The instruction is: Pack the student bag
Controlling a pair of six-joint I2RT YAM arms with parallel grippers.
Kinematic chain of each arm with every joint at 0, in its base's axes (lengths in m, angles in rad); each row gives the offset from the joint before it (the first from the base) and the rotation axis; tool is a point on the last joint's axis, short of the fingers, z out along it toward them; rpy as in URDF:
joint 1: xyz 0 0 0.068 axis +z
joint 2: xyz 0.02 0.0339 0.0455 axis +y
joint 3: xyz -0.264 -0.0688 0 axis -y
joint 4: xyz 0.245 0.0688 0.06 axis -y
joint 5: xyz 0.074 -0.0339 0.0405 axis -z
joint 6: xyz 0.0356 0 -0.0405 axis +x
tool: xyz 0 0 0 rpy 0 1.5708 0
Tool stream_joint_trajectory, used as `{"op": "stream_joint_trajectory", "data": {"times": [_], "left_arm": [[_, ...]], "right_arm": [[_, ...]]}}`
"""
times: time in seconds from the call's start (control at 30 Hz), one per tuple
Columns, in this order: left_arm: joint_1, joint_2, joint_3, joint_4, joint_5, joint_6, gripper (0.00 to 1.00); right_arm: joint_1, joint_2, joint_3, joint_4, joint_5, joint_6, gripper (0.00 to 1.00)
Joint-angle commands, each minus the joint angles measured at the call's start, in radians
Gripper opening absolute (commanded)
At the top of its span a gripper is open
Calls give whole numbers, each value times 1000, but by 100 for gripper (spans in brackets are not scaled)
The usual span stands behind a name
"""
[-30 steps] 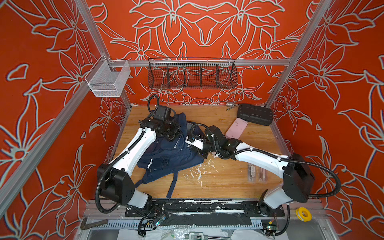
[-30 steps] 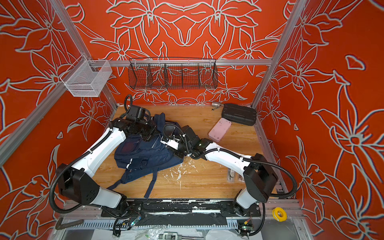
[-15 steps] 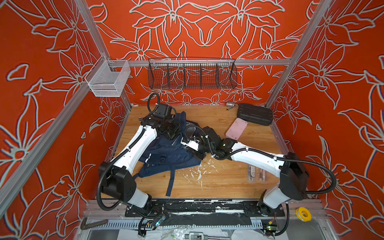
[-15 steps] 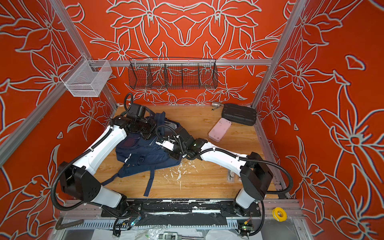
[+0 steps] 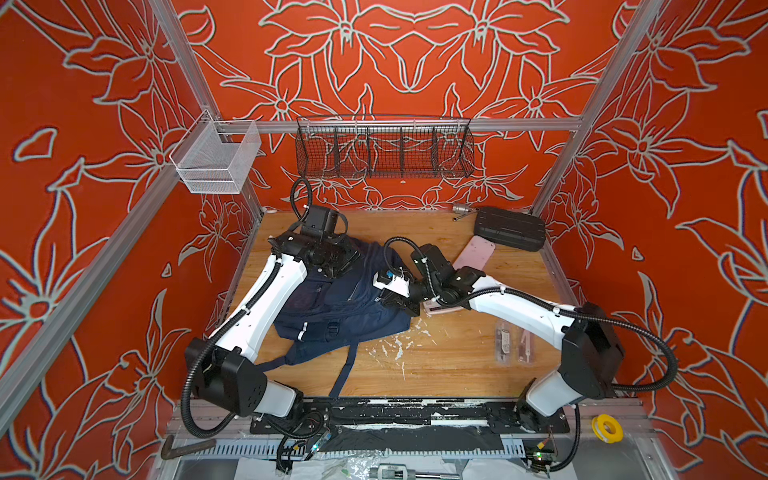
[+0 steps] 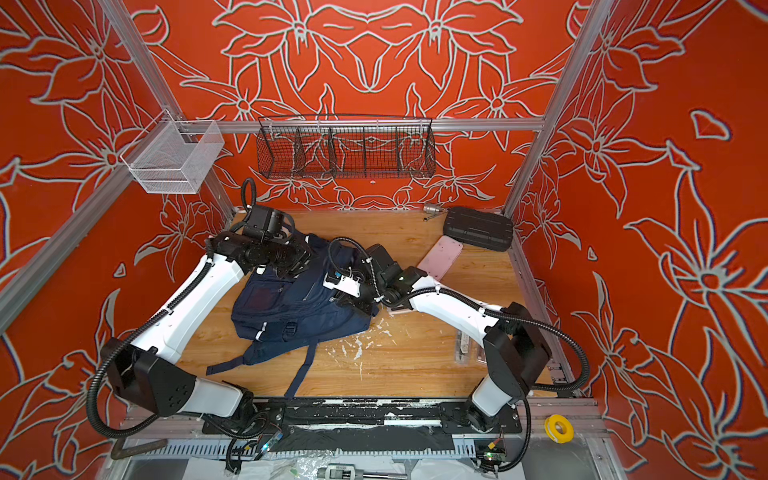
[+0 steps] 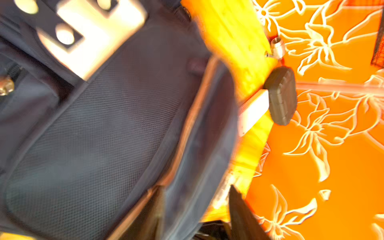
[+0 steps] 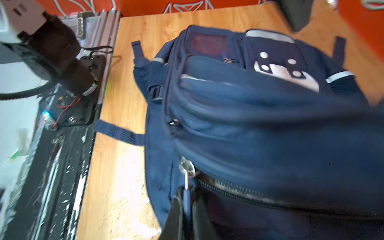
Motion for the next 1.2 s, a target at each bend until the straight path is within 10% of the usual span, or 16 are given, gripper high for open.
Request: {"op": "stream_joint_trajectory", "data": {"times": [0.0,0.53,0.9,1.03,1.17], "left_arm": [[-11,67,104,-97,8,222,59],[-171,104,93,-329,-94,669,64],[-220,196,111,-419,-275,676,62],[-224,228,109,-426,-303,653,51],[-221,248,121,-435,-258,615,18]], "right_arm": [[-4,-23,43,-4,-99,-48,0],[-17,-63,-38,84,-94,-10,0],[-18,-80,-47,80,-87,-6,0],[-16,-79,-45,67,-84,-2,0],[-16,-78,-52,73,-44,-1,0]]}}
